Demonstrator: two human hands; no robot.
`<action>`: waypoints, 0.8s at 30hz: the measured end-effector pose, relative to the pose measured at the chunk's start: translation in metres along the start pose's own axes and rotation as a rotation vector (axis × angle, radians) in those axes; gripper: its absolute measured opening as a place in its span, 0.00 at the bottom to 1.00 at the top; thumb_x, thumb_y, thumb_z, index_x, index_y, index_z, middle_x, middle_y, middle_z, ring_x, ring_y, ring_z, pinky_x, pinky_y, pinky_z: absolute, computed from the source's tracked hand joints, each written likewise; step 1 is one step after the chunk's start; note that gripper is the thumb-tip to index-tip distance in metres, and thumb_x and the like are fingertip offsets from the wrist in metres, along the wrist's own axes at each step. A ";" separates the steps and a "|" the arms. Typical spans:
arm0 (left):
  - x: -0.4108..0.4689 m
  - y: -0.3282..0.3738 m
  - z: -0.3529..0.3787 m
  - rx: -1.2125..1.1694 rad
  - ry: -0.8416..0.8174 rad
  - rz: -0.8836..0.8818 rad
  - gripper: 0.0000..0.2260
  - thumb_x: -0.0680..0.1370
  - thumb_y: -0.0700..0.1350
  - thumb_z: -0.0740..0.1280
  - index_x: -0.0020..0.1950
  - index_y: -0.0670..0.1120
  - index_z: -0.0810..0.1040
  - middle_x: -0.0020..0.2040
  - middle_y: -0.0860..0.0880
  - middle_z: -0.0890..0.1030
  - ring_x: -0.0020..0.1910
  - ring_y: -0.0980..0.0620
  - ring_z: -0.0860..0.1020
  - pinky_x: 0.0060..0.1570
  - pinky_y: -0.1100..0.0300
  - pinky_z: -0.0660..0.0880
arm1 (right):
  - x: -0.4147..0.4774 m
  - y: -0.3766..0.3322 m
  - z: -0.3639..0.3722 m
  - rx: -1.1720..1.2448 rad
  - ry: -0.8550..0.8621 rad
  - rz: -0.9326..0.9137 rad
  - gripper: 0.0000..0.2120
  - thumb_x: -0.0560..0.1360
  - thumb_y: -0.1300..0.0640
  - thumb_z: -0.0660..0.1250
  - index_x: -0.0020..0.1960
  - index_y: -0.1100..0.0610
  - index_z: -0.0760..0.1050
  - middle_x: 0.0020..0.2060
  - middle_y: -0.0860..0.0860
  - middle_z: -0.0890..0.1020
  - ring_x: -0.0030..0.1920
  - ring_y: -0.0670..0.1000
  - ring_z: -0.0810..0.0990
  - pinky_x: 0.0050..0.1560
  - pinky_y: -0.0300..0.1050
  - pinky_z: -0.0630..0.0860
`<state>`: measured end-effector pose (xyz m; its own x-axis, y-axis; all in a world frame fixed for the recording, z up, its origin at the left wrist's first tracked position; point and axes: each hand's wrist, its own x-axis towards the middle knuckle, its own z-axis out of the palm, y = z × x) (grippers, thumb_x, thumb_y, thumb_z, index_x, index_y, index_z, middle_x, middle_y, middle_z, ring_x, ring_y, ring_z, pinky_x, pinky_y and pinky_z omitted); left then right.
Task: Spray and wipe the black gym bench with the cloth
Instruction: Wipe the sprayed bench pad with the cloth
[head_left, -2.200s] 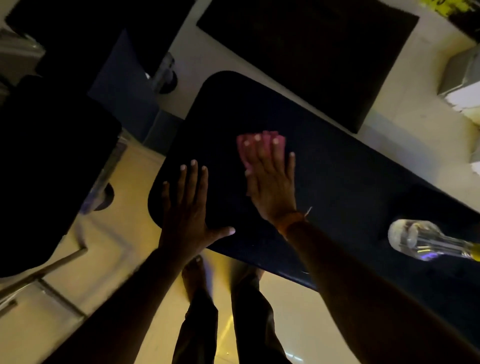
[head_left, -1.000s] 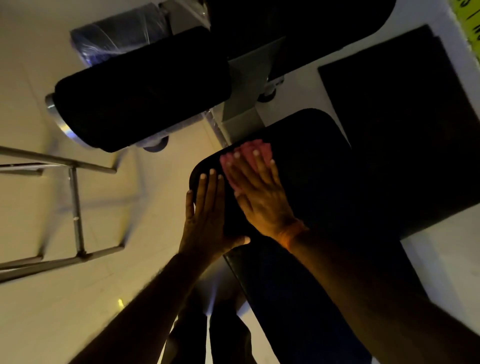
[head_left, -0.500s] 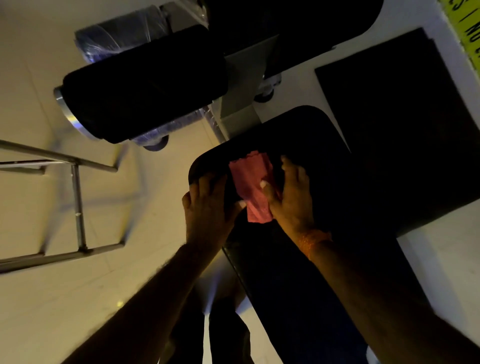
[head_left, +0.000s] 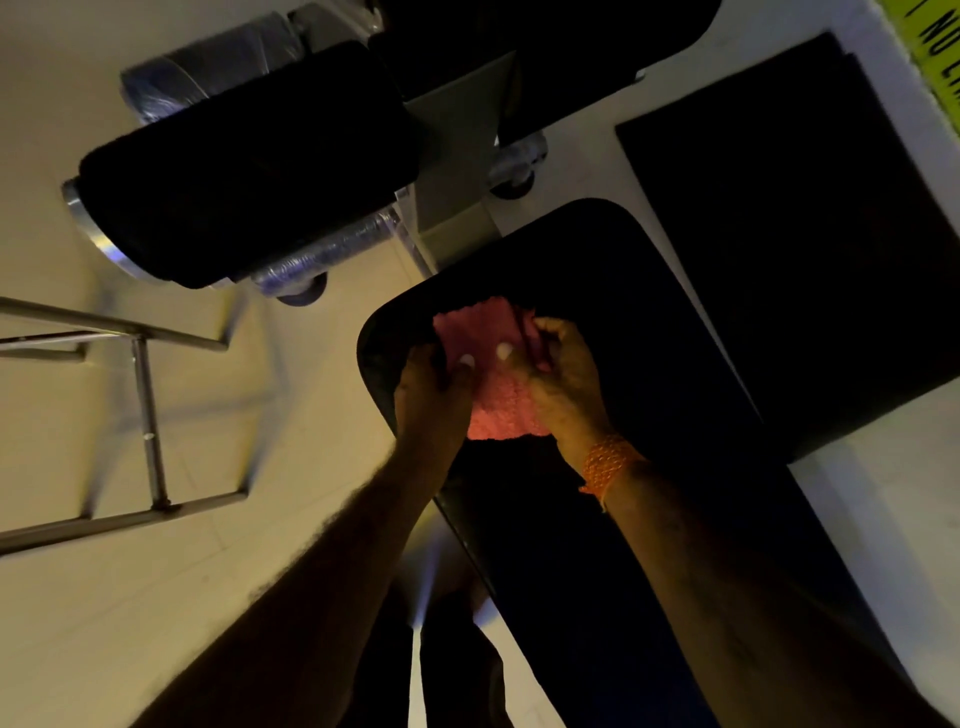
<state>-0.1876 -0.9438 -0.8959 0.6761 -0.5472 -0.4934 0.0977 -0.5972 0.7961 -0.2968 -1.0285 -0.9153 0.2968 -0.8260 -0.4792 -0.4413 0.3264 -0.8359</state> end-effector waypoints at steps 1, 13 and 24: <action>-0.002 -0.001 -0.002 -0.014 0.018 0.031 0.13 0.83 0.44 0.66 0.64 0.40 0.76 0.54 0.41 0.83 0.53 0.40 0.81 0.53 0.42 0.79 | 0.000 -0.001 -0.001 0.007 -0.017 -0.017 0.21 0.76 0.56 0.76 0.66 0.51 0.74 0.55 0.43 0.82 0.56 0.44 0.82 0.61 0.52 0.81; 0.027 -0.021 -0.030 0.713 0.218 0.489 0.23 0.80 0.48 0.66 0.73 0.44 0.70 0.71 0.42 0.72 0.67 0.39 0.72 0.61 0.45 0.72 | 0.013 -0.015 0.008 -0.395 0.096 -0.361 0.22 0.79 0.65 0.68 0.73 0.57 0.74 0.69 0.57 0.77 0.70 0.58 0.74 0.68 0.59 0.76; 0.059 -0.039 0.004 1.165 -0.121 0.743 0.31 0.82 0.68 0.45 0.84 0.58 0.51 0.84 0.40 0.48 0.83 0.36 0.45 0.77 0.29 0.47 | 0.001 0.045 -0.031 -0.768 -0.038 -0.491 0.25 0.87 0.51 0.58 0.82 0.56 0.61 0.83 0.55 0.58 0.84 0.56 0.52 0.82 0.56 0.57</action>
<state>-0.1548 -0.9552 -0.9578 0.2271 -0.9603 -0.1620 -0.9535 -0.2532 0.1636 -0.3423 -1.0285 -0.9448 0.6221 -0.7710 -0.1364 -0.6964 -0.4653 -0.5464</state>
